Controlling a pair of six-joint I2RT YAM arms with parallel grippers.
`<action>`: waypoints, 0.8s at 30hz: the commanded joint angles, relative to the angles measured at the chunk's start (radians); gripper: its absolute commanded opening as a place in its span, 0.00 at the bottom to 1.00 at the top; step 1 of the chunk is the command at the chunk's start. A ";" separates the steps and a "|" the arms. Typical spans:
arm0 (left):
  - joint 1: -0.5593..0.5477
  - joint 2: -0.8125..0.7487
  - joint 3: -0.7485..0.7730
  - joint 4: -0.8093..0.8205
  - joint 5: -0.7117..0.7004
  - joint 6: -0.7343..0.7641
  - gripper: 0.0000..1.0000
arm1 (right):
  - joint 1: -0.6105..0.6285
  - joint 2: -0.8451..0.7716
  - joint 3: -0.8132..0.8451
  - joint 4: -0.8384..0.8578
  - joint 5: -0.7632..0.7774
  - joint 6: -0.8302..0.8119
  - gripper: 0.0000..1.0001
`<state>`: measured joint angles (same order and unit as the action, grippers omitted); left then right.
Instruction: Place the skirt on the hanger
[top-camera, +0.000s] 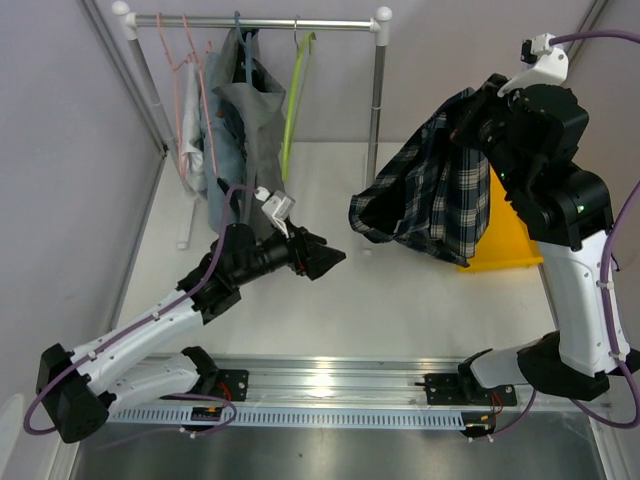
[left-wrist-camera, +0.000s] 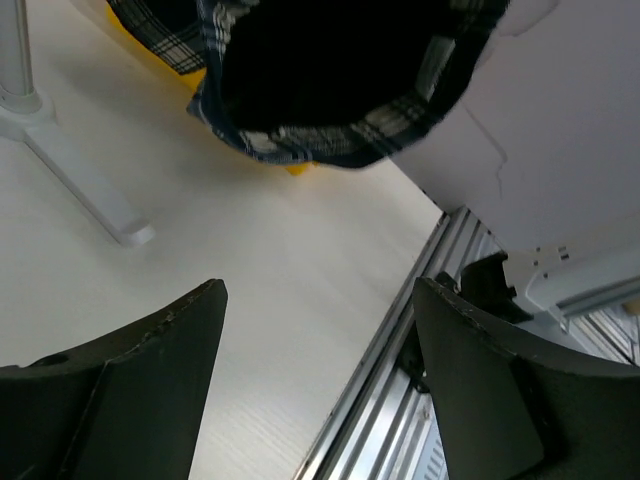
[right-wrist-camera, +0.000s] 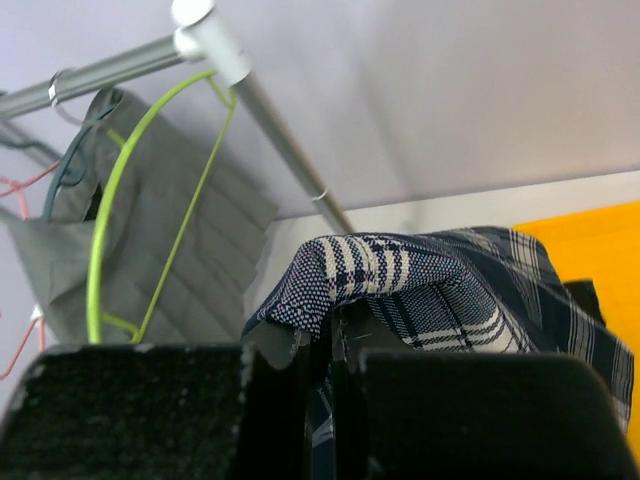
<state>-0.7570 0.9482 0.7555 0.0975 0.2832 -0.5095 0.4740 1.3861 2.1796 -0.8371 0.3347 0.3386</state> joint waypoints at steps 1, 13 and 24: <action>-0.044 0.040 0.019 0.157 -0.154 -0.041 0.81 | 0.041 -0.058 0.003 0.093 0.030 -0.012 0.00; -0.133 0.274 0.105 0.229 -0.378 -0.115 0.79 | 0.089 -0.088 -0.021 0.073 0.021 -0.012 0.00; -0.194 0.230 0.206 -0.038 -0.616 -0.095 0.11 | 0.094 -0.151 -0.115 0.035 0.026 -0.024 0.00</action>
<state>-0.9432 1.2449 0.8852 0.1669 -0.1982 -0.6277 0.5636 1.2812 2.0678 -0.8646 0.3511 0.3374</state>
